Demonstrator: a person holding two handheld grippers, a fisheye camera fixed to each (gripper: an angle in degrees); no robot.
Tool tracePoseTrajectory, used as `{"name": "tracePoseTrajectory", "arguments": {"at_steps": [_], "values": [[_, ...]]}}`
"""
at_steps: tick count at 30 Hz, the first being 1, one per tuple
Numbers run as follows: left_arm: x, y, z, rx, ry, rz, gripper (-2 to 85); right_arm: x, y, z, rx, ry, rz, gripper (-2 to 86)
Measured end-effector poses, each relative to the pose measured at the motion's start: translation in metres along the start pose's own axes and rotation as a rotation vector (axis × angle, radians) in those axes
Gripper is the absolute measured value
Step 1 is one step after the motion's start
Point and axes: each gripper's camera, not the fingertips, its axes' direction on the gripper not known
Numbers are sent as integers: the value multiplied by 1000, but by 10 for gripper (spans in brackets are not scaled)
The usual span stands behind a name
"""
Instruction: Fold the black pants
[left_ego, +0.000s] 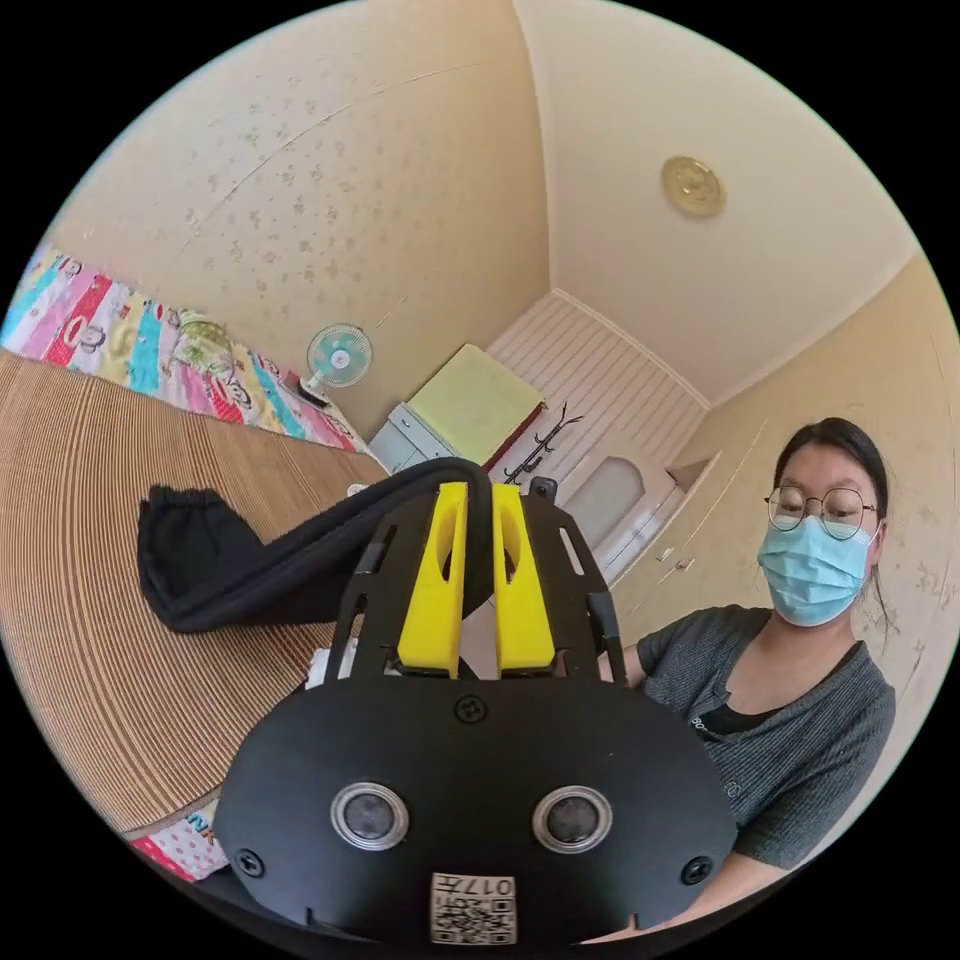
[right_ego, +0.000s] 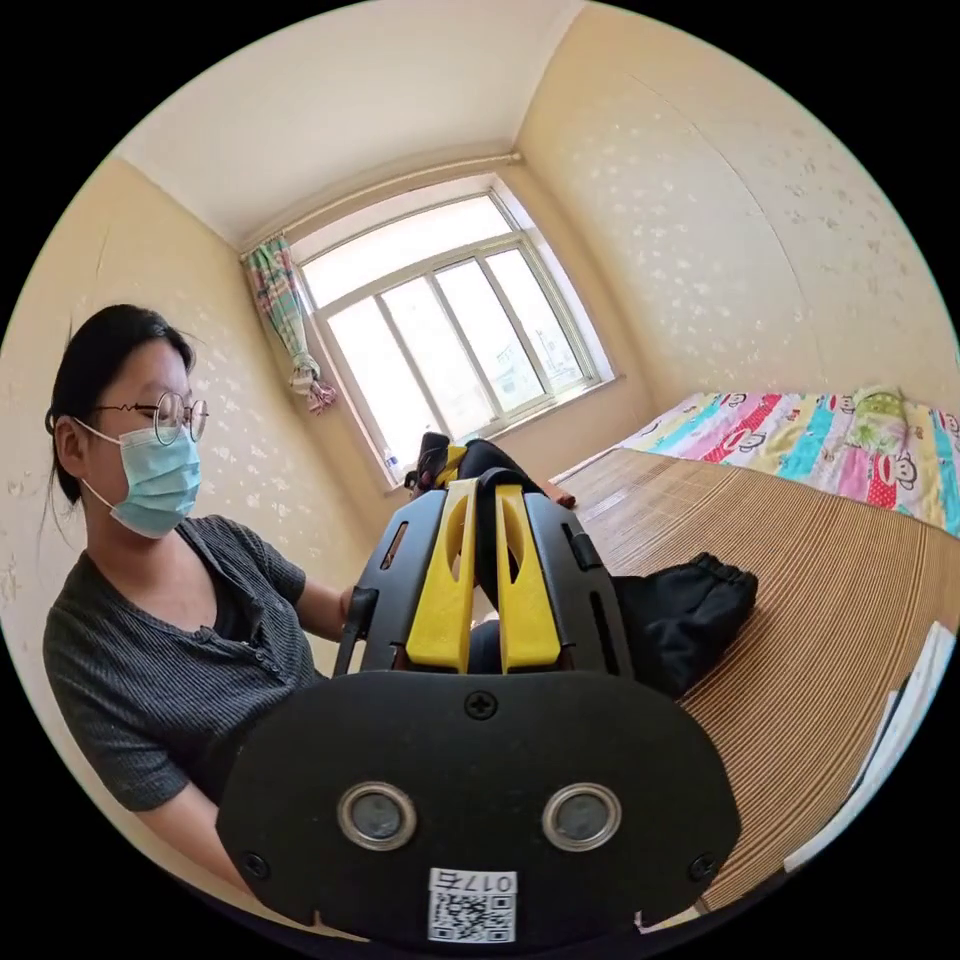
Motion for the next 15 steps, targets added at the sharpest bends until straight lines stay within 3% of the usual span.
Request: {"name": "tracePoseTrajectory", "arguments": {"at_steps": [8, 11, 15], "values": [[119, -76, 3, 78, 179, 255, 48, -102, -67, -68, 218, -6, -206, 13], [129, -91, 10, 85, 85, 262, 48, -83, -77, -71, 233, 68, -93, 14], [67, -101, 36, 54, -3, 60, 48, 4, -76, -48, 173, 90, 123, 16]]}}
